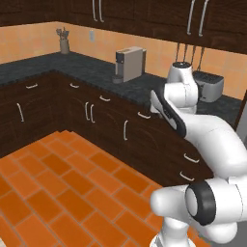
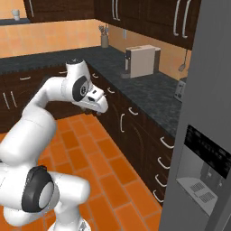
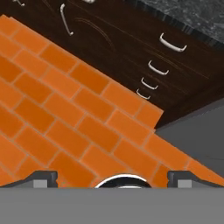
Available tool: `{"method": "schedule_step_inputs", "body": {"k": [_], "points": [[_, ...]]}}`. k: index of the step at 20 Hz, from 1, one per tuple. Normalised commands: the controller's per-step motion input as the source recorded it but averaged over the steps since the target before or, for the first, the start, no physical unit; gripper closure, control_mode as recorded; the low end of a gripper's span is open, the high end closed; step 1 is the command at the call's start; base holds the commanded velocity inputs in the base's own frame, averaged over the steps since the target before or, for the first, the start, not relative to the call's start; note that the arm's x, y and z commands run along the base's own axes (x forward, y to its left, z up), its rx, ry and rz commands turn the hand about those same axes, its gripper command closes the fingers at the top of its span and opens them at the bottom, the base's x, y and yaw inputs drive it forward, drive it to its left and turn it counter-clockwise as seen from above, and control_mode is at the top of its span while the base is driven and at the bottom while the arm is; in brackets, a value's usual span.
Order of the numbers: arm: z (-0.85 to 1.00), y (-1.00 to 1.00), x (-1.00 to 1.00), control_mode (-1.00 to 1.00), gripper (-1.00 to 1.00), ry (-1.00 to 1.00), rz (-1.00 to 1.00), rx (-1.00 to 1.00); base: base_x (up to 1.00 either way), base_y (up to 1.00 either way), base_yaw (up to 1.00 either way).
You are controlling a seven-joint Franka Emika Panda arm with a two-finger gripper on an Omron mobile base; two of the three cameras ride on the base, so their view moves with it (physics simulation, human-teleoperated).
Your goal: Take a straw from the drawer in front and place it inside the glass cup on the dining counter.
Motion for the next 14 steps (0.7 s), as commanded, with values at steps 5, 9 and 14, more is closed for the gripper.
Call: {"method": "schedule_step_inputs", "body": {"k": [5,9,14], "points": [[-0.62,-0.45,0.42,-1.0,-1.0,0.0,-0.04,-0.06,0.0,0.0,0.0],[-0.71,-0.46,0.17,-1.0,-1.0,0.0,0.0,-0.09,0.0,0.0,0.0],[-0.74,-0.53,0.1,-1.0,-1.0,0.0,0.0,-0.13,0.0,0.0,0.0]]}}
